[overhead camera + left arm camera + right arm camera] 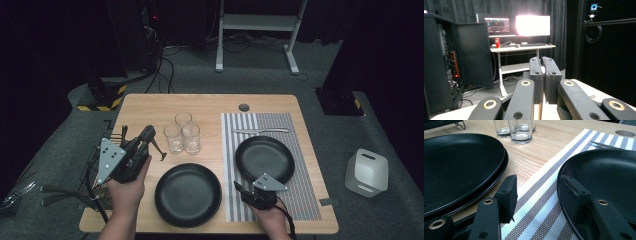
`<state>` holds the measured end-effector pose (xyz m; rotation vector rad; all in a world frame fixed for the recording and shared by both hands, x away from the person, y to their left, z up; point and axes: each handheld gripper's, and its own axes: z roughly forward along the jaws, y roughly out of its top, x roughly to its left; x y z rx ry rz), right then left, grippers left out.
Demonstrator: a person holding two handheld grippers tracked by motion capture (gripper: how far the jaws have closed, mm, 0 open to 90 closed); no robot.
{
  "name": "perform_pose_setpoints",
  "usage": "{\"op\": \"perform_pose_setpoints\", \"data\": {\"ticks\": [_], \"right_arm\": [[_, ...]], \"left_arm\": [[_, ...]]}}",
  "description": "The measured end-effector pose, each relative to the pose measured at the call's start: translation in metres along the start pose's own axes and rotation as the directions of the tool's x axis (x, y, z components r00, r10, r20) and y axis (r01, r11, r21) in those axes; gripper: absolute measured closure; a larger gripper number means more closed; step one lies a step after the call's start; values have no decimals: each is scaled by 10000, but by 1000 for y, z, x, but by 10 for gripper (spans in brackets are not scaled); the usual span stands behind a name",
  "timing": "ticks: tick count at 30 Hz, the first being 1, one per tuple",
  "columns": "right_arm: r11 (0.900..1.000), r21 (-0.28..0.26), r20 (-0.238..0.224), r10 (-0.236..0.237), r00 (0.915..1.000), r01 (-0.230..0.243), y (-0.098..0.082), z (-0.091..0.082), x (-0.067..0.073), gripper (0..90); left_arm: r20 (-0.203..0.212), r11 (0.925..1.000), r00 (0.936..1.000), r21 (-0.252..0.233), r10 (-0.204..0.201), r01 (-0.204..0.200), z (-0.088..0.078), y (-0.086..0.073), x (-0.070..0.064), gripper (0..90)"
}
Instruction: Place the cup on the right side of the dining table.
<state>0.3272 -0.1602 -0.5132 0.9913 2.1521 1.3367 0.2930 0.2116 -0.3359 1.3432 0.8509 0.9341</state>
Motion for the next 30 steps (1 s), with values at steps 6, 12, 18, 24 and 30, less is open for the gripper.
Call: {"op": "perform_pose_setpoints", "data": {"ticks": [6,12,18,24,30], "right_arm": [[9998,-113,265,-168,9995,171,1,-2,1,488],[9997,-211,343,-132,9993,140,3,-4,0,470],[9997,-133,163,-216,9996,218,3,-4,0,470],[9988,-269,146,-416,9990,420,6,-5,4,466],[9982,-385,81,-454,9989,456,7,-6,5,468]], "left_arm": [[333,9999,9994,103,-48,45,3,-8,-11,864],[558,9995,9983,260,-180,166,14,-15,-21,865],[880,9991,9960,419,-133,97,29,-18,-36,864],[1251,9983,9918,542,-264,197,40,-23,-53,864],[1481,9977,9882,612,-394,306,46,-27,-63,864]]}}
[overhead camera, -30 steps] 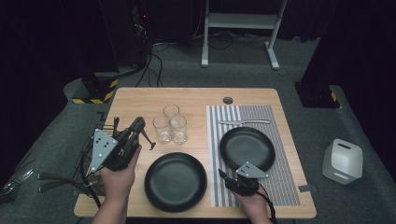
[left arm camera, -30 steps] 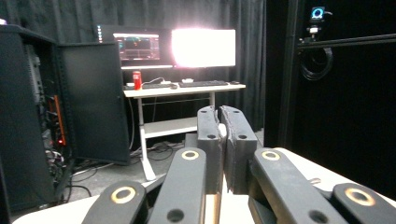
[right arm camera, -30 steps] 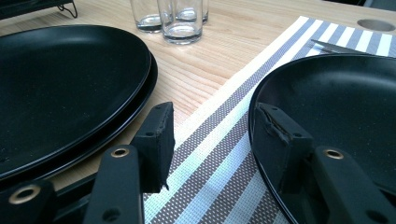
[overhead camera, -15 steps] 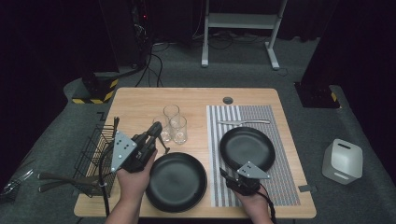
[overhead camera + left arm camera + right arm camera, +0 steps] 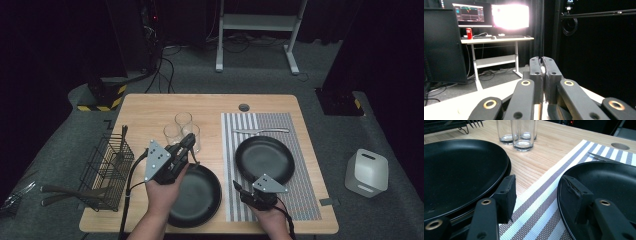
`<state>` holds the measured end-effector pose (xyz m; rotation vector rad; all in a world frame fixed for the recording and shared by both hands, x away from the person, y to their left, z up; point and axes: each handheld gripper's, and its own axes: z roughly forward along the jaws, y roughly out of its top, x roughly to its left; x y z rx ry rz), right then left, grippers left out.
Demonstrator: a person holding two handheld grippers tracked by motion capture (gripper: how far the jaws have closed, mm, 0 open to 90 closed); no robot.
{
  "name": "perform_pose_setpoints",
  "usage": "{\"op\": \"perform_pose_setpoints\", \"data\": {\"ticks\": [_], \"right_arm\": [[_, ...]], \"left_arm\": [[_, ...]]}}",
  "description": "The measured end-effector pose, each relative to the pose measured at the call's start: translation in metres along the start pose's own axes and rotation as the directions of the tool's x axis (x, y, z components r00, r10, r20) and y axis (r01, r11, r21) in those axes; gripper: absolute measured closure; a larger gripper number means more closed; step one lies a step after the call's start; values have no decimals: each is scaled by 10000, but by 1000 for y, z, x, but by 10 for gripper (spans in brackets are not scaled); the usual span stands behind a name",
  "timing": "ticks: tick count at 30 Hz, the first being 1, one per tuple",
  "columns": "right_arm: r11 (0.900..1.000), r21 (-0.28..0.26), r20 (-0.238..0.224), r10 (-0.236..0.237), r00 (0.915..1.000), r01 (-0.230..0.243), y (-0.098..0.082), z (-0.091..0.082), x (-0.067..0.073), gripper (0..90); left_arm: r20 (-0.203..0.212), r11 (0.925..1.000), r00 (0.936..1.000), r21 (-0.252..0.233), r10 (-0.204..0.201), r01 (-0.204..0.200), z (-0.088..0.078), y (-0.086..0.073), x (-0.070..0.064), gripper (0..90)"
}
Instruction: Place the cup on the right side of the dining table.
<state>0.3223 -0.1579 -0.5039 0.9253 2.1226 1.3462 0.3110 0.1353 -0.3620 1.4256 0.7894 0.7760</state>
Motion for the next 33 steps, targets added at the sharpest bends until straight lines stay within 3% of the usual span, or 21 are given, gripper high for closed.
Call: {"op": "perform_pose_setpoints", "data": {"ticks": [11,22,33], "right_arm": [[9996,-144,-139,-249,9996,247,8,-3,5,496],[9967,-611,-198,-553,9983,540,32,-5,17,519],[9947,-967,-370,-375,9986,338,57,-1,18,491]], "left_arm": [[329,10000,9995,26,-26,25,8,-5,-10,864],[543,9999,9985,86,-110,106,10,-6,-11,864],[661,9997,9976,174,-203,192,11,-7,-15,864]]}}
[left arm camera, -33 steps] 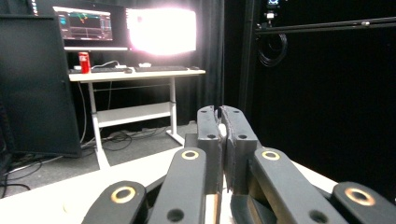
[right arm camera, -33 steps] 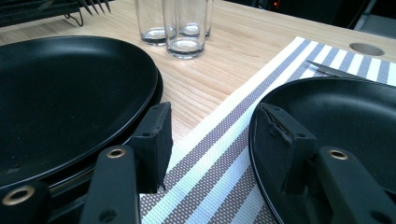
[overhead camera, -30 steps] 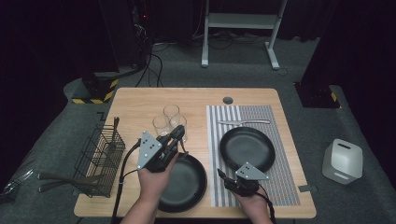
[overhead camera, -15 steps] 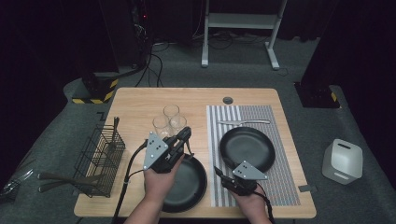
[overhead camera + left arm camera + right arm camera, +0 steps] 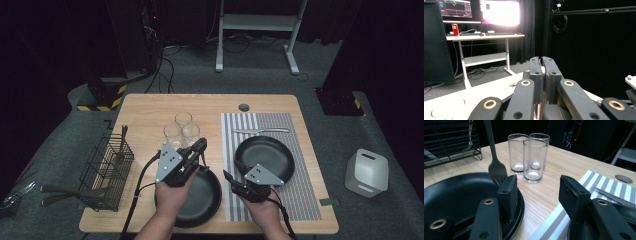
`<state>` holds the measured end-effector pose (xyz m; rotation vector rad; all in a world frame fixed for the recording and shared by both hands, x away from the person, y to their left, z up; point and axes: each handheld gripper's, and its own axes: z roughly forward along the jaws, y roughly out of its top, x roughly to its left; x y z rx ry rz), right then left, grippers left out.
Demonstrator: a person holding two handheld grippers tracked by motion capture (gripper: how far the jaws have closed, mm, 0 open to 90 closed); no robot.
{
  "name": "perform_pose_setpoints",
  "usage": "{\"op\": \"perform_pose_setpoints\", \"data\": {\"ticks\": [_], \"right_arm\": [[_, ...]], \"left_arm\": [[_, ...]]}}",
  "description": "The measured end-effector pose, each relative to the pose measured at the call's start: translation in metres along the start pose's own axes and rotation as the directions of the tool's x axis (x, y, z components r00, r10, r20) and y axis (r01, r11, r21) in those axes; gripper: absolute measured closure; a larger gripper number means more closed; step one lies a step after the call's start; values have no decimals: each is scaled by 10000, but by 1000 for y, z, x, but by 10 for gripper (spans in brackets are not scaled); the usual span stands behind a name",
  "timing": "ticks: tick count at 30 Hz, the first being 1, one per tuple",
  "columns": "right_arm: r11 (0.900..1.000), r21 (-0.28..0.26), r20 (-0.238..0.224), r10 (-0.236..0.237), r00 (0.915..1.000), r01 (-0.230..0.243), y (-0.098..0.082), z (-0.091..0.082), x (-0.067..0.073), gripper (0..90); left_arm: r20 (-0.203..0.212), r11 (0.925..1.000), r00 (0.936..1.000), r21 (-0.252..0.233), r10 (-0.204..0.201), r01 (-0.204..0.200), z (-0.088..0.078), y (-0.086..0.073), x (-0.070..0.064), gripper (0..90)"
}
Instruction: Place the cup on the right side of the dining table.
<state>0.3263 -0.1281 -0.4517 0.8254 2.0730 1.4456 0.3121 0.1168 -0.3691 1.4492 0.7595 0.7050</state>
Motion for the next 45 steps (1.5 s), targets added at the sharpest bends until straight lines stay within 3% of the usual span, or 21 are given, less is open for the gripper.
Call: {"op": "perform_pose_setpoints", "data": {"ticks": [6,9,12,20,26,34,39,45], "right_arm": [[9992,-263,-319,284,9991,-292,8,4,3,463],[9999,-145,-174,-39,9998,36,11,4,7,440],[9989,-447,-220,159,9996,-169,12,-2,9,532],[9995,-296,-820,52,9966,-77,7,3,17,545],[9992,-380,-755,129,9971,-158,4,5,18,549],[9992,-399,-868,-18,9962,-17,0,6,21,642],[9983,-554,-874,127,9961,-176,-2,5,20,698],[9976,-697,-914,-84,9958,20,-2,4,23,760]], "left_arm": [[75,10000,9999,27,-72,71,0,0,-2,864],[157,9999,9998,114,-74,72,1,-2,-5,864],[226,9999,9997,165,-33,29,2,-4,-9,864],[356,9998,9993,192,-93,86,6,-7,-17,864],[504,9997,9987,222,-107,95,9,-8,-23,864],[707,9997,9975,262,-41,22,13,-9,-32,864],[799,9995,9968,321,-62,37,14,-11,-34,864],[824,9994,9966,332,-64,37,15,-12,-37,864]]}}
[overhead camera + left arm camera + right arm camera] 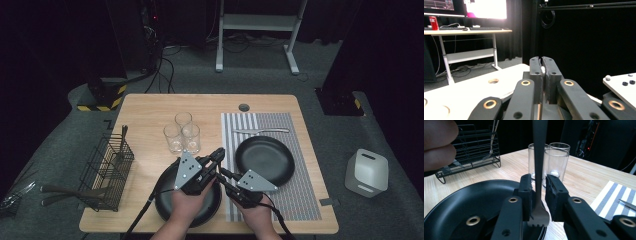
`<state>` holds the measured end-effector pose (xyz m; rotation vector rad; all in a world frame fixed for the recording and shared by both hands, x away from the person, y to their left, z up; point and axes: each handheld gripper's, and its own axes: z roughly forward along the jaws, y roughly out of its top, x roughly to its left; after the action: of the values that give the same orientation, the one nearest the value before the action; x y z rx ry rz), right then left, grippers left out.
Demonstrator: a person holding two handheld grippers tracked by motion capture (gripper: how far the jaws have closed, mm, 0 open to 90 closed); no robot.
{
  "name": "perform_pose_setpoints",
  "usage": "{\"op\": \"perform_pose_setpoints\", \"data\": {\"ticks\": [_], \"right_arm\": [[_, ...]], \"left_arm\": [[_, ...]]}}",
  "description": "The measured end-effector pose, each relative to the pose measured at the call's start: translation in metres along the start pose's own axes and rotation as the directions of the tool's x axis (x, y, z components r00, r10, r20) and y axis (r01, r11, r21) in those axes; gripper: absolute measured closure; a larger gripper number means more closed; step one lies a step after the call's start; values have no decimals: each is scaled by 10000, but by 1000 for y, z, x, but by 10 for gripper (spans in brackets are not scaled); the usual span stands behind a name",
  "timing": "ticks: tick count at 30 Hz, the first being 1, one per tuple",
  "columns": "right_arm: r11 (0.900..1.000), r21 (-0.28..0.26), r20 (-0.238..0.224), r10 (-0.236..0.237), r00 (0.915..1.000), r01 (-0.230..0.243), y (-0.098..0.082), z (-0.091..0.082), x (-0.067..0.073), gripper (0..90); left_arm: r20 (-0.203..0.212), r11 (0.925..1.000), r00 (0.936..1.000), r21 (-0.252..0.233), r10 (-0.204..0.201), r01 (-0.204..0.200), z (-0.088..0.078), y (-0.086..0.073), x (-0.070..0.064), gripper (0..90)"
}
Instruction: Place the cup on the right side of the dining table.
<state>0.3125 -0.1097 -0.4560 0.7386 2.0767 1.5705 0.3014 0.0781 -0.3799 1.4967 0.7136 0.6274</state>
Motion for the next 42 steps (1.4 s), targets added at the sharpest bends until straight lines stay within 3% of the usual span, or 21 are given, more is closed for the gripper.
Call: {"op": "perform_pose_setpoints", "data": {"ticks": [4,8,14,22,35,42], "right_arm": [[9999,-75,69,-117,9999,117,0,-1,1,841],[9997,-129,14,-217,9998,217,-1,-3,1,851],[9994,-249,103,-240,9997,243,0,-7,0,851],[9996,-230,82,-134,9999,136,-1,-7,-1,851],[9998,-198,36,2,10000,-1,-4,-6,-4,850],[9998,-195,31,-14,10000,15,-4,-6,-3,850]], "left_arm": [[38,10000,10000,-26,-16,16,1,0,-2,864],[21,10000,10000,-38,48,-48,1,-1,-3,860],[178,9992,9998,382,61,-67,1,-7,-2,746],[283,9970,9996,778,38,-60,1,-17,-3,709],[309,9913,9994,1308,-160,118,5,-35,-3,759],[305,9899,9992,1403,-273,228,5,-39,0,835]]}}
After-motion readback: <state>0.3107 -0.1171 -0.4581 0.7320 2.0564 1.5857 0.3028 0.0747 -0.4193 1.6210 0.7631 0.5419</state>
